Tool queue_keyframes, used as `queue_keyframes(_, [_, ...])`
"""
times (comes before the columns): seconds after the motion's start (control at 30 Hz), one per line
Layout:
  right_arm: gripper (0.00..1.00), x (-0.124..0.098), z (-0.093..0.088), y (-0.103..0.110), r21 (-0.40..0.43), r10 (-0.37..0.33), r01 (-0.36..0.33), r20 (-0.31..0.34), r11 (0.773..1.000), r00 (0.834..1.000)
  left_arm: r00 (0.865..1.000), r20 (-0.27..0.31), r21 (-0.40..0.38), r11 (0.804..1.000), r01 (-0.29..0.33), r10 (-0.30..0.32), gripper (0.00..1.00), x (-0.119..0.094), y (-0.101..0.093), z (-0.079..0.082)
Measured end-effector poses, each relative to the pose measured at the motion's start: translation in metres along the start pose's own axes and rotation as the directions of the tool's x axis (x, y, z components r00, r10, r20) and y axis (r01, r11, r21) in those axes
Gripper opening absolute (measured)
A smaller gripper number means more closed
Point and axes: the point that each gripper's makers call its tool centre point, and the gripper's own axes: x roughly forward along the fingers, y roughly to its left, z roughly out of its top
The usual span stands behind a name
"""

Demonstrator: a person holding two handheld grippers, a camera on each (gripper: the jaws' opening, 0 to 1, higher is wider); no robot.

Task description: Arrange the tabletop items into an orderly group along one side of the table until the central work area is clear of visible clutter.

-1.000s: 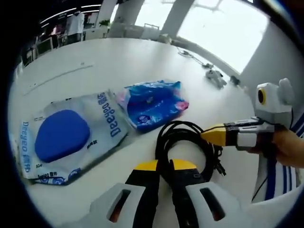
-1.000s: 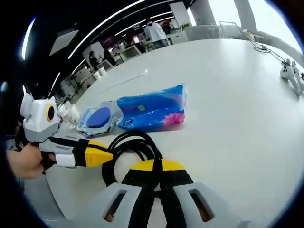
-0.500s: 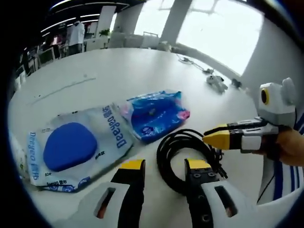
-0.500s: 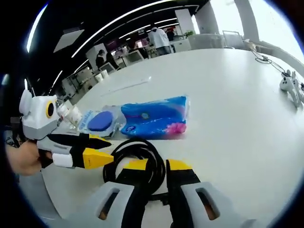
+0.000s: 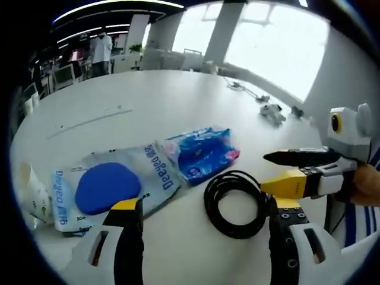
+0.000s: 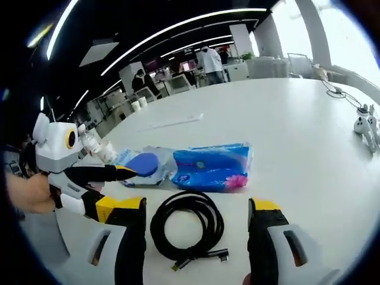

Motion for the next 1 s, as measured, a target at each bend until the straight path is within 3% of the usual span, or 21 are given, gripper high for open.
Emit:
queue_keyframes(0.4, [0.68,-0.015,0.008,0.006,-0.028,-0.015,0.016,0.009,0.999,1.000,0.999,0.042,0.004,1.000,-0.015,0.015,0.83,-0.027,0.005,0.015])
queue_keyframes(1.0, [0.68,-0.052,-0.006,0.032,-0.068,-0.021,0.022,0.022,0.997,1.000,0.995,0.057,-0.009,0.997,-0.079,0.080,0.82,-0.093,0.024,-0.013])
